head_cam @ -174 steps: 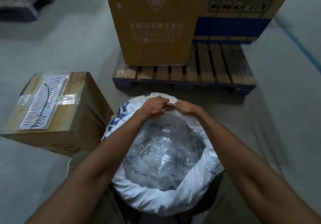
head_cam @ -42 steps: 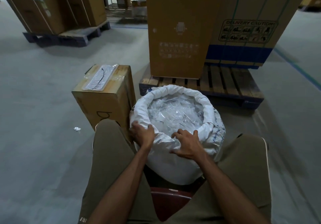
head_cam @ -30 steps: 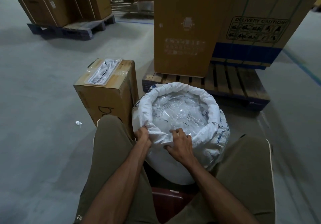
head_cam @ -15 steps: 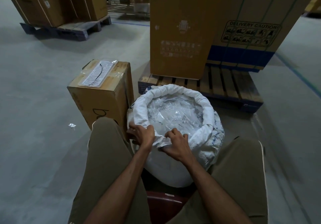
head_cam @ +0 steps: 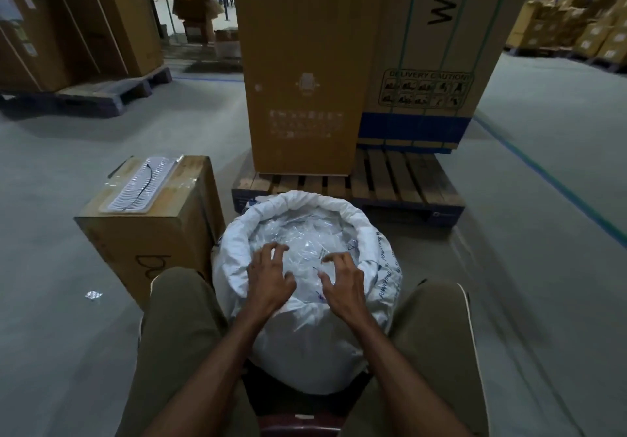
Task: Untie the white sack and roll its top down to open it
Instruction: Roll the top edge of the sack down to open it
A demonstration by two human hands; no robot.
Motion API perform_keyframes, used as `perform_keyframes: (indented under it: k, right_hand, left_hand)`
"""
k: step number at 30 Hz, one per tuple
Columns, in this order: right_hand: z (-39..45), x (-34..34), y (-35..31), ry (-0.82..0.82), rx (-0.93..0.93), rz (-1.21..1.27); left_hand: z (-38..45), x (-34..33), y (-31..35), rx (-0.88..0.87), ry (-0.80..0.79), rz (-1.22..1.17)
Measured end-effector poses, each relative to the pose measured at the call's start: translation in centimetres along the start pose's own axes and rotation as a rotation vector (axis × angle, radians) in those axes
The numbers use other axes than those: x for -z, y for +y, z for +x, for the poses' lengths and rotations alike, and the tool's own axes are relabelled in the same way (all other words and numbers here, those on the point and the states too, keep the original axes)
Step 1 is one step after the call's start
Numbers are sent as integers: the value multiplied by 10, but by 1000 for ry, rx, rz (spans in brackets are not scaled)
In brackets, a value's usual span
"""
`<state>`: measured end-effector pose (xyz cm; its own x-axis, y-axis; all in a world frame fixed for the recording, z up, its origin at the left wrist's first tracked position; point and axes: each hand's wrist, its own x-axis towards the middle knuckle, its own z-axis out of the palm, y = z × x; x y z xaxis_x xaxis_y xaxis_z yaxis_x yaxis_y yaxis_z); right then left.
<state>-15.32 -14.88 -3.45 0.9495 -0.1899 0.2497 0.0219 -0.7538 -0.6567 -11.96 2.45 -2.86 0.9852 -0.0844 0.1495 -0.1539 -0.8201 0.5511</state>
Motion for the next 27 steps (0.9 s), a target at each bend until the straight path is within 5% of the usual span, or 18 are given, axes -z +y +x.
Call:
perform_keyframes:
  k: [8,20,24,27]
  right_hand:
    - [70,13,7,-124,65,-250]
    - [147,-37,60,-358,-22,-361]
    - [156,-50,69,-416,45,-345]
    - [170,-57,74,-399,46,-277]
  left_hand:
    - [78,14,8,-142,-175,54]
    - [160,-56,-21,-109,-492,221]
    - [169,-66,-25,-121,-485,258]
    - [184,-71,-27,-90,-337,120]
